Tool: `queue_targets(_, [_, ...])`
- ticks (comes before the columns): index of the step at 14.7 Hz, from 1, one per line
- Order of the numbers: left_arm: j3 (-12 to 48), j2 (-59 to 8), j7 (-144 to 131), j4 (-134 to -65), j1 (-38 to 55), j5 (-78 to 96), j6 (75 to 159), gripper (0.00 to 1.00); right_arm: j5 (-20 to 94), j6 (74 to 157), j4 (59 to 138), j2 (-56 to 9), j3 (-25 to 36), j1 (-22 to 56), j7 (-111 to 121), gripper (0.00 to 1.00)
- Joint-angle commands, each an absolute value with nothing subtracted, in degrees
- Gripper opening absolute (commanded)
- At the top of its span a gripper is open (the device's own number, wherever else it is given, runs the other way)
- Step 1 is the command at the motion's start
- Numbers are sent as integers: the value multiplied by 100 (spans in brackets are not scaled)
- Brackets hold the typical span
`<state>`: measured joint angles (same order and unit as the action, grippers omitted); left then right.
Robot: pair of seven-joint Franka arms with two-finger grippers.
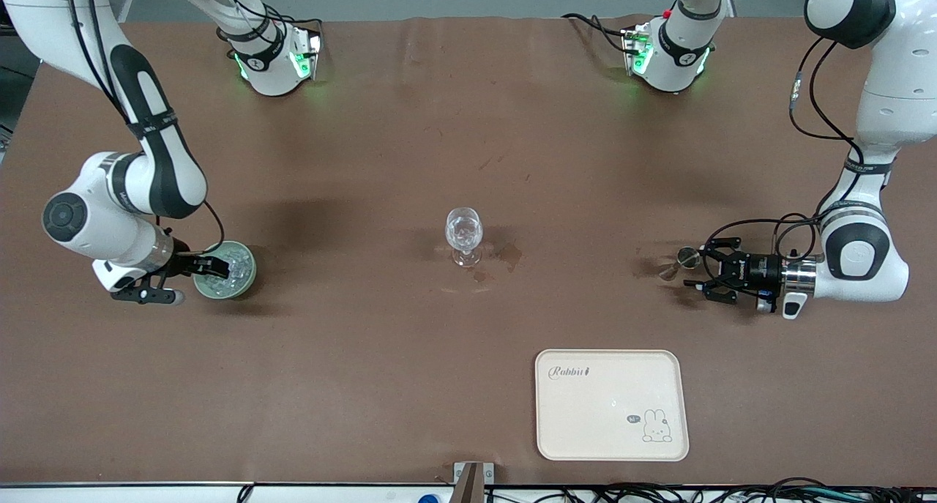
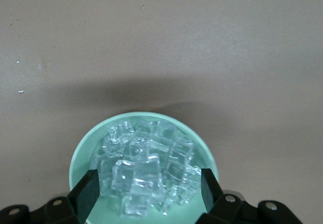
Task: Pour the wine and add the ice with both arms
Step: 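Lower the right gripper into the green bowl and grasp an ice cube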
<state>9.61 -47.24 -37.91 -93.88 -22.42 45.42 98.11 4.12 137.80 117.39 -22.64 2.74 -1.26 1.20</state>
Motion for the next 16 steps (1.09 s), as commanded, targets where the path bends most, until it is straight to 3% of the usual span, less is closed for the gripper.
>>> queue_targets(1, [1002,-4755,-3841,-9448,-2259,4711,9870,68,483,13931,11927,-2232,264,9,-193,81])
queue_targets(7, [1002,-4843,-3771,-9457,-2250,4843,9870,61,483,13869,12050,-2259,272,-44,-193,47])
queue_targets(11, [1019,-4843,-3771,-9457,-2241,4869,9861,56,483,13764,12129,-2250,272,-53,-281,16])
queue_targets(16, [1046,-4852,-3753,-9466,-2241,4896,9844,51,475,13746,12085,-2171,281,-70,-290,7])
